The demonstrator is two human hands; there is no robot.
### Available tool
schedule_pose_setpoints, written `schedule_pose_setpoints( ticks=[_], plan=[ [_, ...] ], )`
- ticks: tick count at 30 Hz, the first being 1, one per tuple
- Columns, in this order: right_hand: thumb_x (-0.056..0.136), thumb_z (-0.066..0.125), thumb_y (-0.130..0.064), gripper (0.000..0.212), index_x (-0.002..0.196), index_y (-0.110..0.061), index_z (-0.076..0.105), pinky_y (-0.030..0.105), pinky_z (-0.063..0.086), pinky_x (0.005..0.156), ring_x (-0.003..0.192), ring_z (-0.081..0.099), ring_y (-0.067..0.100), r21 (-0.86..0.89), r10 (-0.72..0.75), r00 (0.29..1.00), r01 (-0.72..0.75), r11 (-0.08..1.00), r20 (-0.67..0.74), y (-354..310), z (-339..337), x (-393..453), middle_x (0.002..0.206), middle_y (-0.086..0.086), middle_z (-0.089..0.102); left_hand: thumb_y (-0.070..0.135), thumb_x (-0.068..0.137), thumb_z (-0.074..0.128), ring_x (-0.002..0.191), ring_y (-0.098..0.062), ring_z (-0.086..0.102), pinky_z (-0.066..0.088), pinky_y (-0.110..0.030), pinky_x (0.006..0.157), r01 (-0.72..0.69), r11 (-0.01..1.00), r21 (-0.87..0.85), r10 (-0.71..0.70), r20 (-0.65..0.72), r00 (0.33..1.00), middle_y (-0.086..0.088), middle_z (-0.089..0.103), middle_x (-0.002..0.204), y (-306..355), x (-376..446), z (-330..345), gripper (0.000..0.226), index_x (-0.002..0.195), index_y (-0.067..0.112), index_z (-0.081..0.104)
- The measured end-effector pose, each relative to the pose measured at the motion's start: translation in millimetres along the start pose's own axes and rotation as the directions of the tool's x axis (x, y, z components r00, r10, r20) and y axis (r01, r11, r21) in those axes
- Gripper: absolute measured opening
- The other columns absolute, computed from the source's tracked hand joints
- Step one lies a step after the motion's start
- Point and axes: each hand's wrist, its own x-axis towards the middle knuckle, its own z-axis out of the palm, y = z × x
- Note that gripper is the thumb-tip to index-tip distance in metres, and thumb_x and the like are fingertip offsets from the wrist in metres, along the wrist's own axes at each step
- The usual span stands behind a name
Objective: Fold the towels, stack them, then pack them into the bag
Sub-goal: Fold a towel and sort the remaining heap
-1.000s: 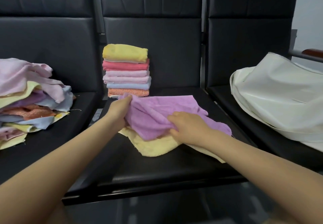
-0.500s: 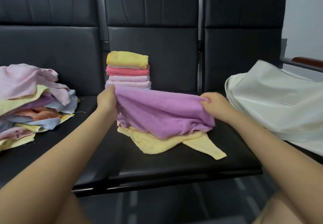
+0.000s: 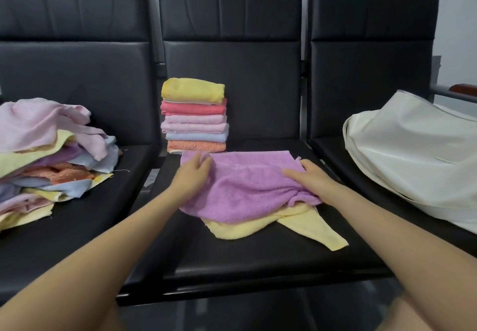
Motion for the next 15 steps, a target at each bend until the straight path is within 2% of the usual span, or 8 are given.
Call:
schedule_pose_setpoints(
  ticks=[1,2,4,5,7,10,13,15],
  plan=[
    [0.088,0.067,-0.042,0.056,0.129,-0.011,0.048,0.026,0.047,0.077,0.102,0.056,0.016,-0.072,-0.024,0.998,0.028,0.997,0.05,2.5,4.5,2.8,0.121,0.001,0.056,0.035,0.101,0.039,0.081,-0.019,0.056,0.038,-0.031,0.068,-0.06,0.991,0.12,0.054,0.048,0.997,0.003,0.06,0.086,-0.4,-1.5,5.3,0.027,0.083,0.019,0.052],
    [0.087,0.068,-0.042,0.055,0.128,-0.011,0.047,0.024,0.046,0.074,0.102,0.056,0.017,-0.16,-0.061,0.996,0.071,0.984,0.068,3.8,8.2,6.2,0.119,0.0,0.055,0.036,0.1,0.04,0.074,-0.017,0.053,0.034,-0.029,0.061,-0.127,0.965,0.231,0.113,0.073,0.991,0.004,0.057,0.08,-2.3,-2.3,9.3,0.028,0.077,0.021,0.045],
    [0.089,0.066,-0.039,0.042,0.115,-0.009,0.052,0.029,0.048,0.073,0.094,0.059,0.022,-0.337,-0.16,0.986,0.164,0.927,0.039,5.8,13.2,14.1,0.108,0.004,0.061,0.035,0.101,0.041,0.067,-0.015,0.048,0.027,-0.025,0.052,-0.226,0.904,0.362,0.211,0.082,0.974,0.005,0.05,0.072,-6.9,-3.4,13.9,0.034,0.07,0.024,0.034],
    [0.089,0.066,-0.037,0.033,0.107,-0.01,0.055,0.031,0.048,0.074,0.089,0.059,0.023,-0.368,-0.2,0.979,0.198,0.909,0.032,5.6,13.9,15.0,0.099,0.006,0.061,0.035,0.101,0.04,0.063,-0.014,0.047,0.025,-0.024,0.051,-0.242,0.893,0.379,0.232,0.073,0.97,0.005,0.049,0.07,-8.7,-2.9,14.5,0.035,0.069,0.025,0.031],
    [0.089,0.067,-0.034,0.021,0.09,-0.016,0.058,0.028,0.045,0.07,0.08,0.055,0.018,-0.373,-0.223,0.973,0.232,0.898,0.067,6.8,8.8,16.4,0.085,0.002,0.059,0.035,0.102,0.038,0.058,-0.009,0.044,0.025,-0.024,0.05,-0.217,0.905,0.366,0.213,0.051,0.976,0.006,0.047,0.066,-9.9,-2.4,14.1,0.036,0.069,0.024,0.03],
    [0.085,0.071,-0.04,0.033,0.07,-0.015,0.055,0.023,0.04,0.064,0.069,0.05,0.012,-0.366,-0.152,0.971,0.212,0.906,0.186,4.4,-8.1,15.8,0.071,-0.002,0.053,0.034,0.103,0.035,0.063,-0.01,0.048,0.029,-0.025,0.053,-0.164,0.93,0.328,0.141,0.094,0.986,0.005,0.051,0.07,-9.7,-1.4,9.5,0.032,0.074,0.022,0.037],
    [0.083,0.072,-0.043,0.039,0.076,-0.005,0.064,0.028,0.042,0.07,0.07,0.051,0.013,-0.217,-0.094,0.964,0.15,0.965,0.247,3.6,-21.9,14.4,0.074,0.003,0.055,0.03,0.103,0.037,0.082,-0.021,0.056,0.04,-0.032,0.071,-0.099,0.97,0.224,0.066,0.151,0.986,-0.004,0.061,0.086,-8.6,1.1,-0.3,0.028,0.086,0.012,0.052],
    [0.088,0.068,-0.033,0.03,0.081,-0.003,0.068,0.027,0.044,0.072,0.075,0.054,0.013,-0.09,-0.121,0.975,0.139,0.986,0.184,1.9,-27.1,15.4,0.077,0.003,0.06,0.028,0.102,0.04,0.079,-0.019,0.054,0.042,-0.034,0.072,-0.048,0.994,0.102,0.04,0.084,0.996,-0.005,0.062,0.086,-9.8,4.8,-7.4,0.028,0.084,0.012,0.054]
  ],
)
